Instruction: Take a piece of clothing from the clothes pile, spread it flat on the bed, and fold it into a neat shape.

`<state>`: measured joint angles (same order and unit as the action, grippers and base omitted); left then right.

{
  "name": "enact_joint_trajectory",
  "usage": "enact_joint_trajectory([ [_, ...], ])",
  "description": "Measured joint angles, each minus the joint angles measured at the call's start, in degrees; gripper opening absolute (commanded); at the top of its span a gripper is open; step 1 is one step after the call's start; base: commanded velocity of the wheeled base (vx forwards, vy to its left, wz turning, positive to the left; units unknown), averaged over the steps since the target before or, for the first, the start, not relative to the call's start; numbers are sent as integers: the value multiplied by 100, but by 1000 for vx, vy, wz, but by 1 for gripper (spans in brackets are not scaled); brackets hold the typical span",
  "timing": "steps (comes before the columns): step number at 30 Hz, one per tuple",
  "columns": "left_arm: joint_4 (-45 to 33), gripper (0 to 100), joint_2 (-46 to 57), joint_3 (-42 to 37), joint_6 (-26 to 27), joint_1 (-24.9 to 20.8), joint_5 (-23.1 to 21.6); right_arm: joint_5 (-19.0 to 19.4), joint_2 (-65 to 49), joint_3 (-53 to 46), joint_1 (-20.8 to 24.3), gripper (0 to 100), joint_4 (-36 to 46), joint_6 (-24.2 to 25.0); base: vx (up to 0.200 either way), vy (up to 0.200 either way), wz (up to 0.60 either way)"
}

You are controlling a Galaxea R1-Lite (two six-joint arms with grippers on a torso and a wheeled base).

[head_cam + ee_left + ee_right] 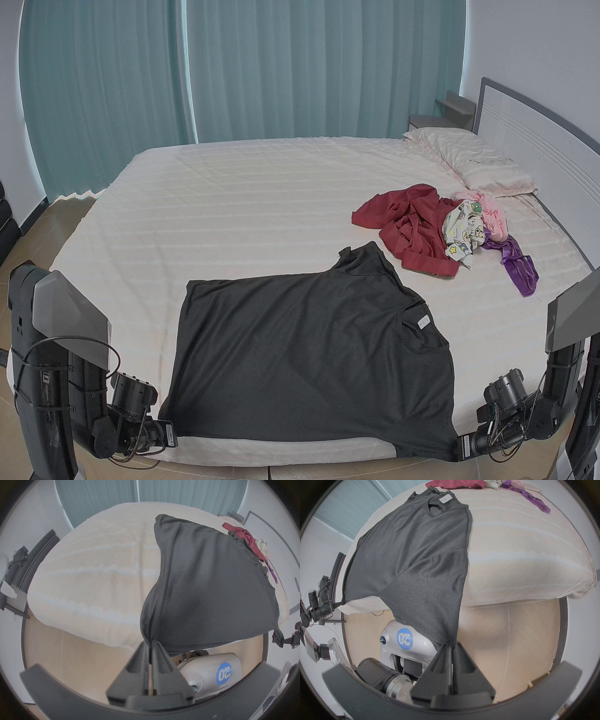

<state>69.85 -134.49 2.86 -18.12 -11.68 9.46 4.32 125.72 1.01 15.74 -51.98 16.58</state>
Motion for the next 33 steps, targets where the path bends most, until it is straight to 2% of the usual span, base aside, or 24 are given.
enact_joint_trajectory([
  [1, -2, 100, -30, 9, -2, 2, -2, 2, 2, 0, 2, 0, -10, -5, 0, 0, 0],
  [2, -4, 100, -57, 13, -6, 5, -2, 6, 7, 0, 5, 100, -21, -5, 0, 0, 0],
  [9, 158, 100, -116, 16, -11, 20, -49, -11, 33, 0, -67, 100, -429, 46, 0, 0, 0],
  [17, 416, 100, 117, -66, 0, 195, -126, 4, -172, -2, -310, 100, -528, 66, 0, 0, 0],
  [26, 396, 100, 1200, 68, -68, 714, -1180, 151, -688, -2, -491, 100, -829, 307, 0, 0, 0],
  [31, 402, 100, 1510, 324, -556, 881, -1403, 184, -836, -2, -522, 100, -906, 375, 0, 0, 0],
  [33, 400, 100, 1571, 413, -758, 901, -1430, 189, -869, -2, -522, 100, -911, 380, 200, 0, 0],
])
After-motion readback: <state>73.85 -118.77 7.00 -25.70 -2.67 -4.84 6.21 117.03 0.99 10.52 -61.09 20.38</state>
